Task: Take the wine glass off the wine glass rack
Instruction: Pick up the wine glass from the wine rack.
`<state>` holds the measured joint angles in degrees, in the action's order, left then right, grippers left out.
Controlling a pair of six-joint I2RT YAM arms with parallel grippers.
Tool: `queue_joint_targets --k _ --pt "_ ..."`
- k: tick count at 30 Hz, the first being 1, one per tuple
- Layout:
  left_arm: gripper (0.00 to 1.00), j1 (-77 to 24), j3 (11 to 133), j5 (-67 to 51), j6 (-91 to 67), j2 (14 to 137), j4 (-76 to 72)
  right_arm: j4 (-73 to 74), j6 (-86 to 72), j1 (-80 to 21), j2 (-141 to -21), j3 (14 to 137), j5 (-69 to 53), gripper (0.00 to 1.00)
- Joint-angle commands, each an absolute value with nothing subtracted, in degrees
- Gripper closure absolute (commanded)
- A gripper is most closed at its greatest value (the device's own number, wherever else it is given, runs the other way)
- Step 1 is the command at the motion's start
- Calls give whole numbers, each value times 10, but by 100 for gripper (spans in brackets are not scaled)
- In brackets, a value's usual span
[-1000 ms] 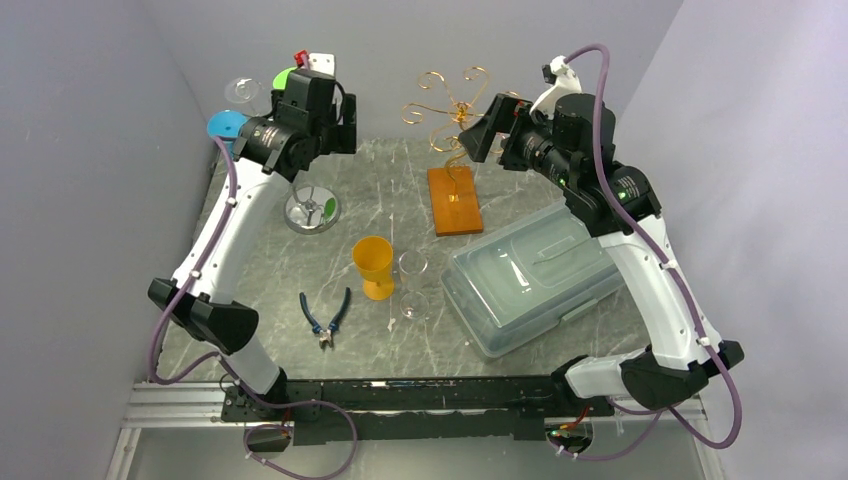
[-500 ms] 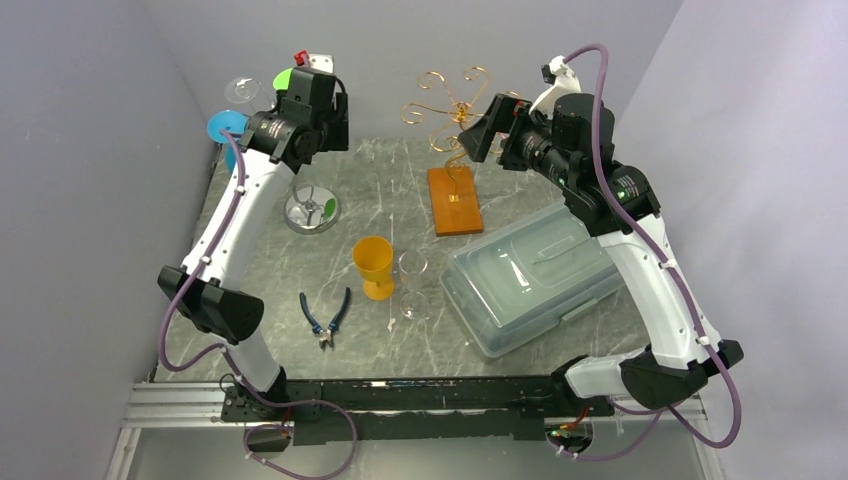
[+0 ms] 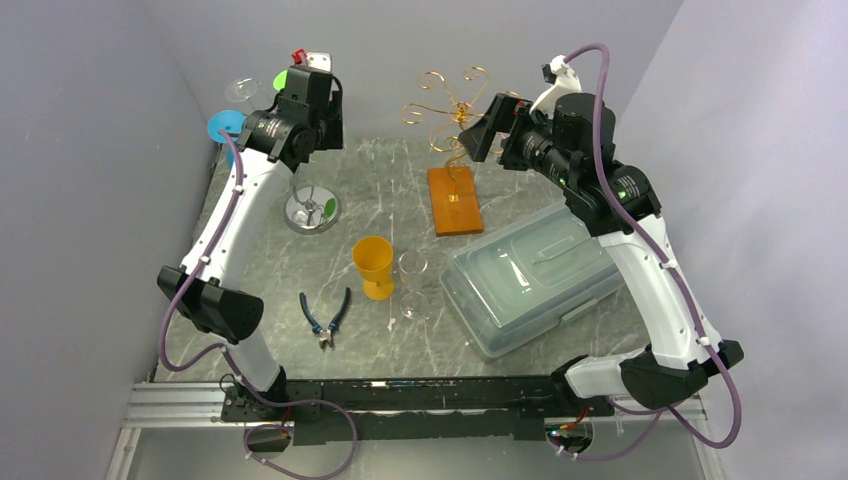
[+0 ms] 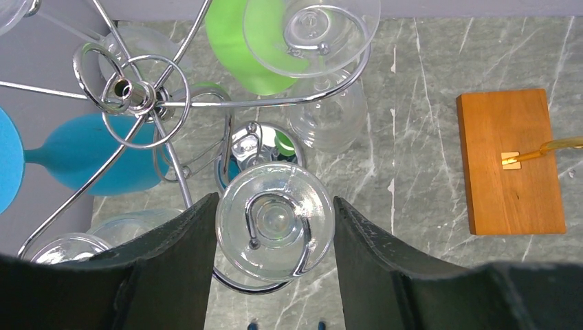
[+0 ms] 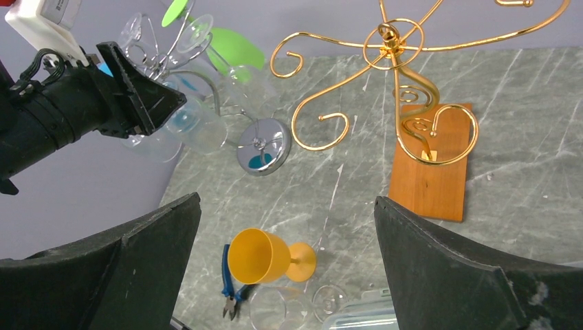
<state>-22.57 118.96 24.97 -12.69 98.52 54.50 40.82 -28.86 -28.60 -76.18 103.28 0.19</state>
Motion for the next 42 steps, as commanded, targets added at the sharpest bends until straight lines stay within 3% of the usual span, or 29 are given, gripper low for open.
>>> queue_joint_targets --k 1,7,28,42 --pt "60 -224 1224 233 -113 973 524 406 -279 -287 -761 1061 17 0" --pt "71 -224 1227 216 -108 961 523 403 -282 -287 -763 1059 16 0" --pt "78 -224 1198 224 -113 913 524 394 -289 -287 -767 1048 8 0" --pt "81 -224 1161 293 -117 901 489 395 -288 -287 -770 1047 7 0"
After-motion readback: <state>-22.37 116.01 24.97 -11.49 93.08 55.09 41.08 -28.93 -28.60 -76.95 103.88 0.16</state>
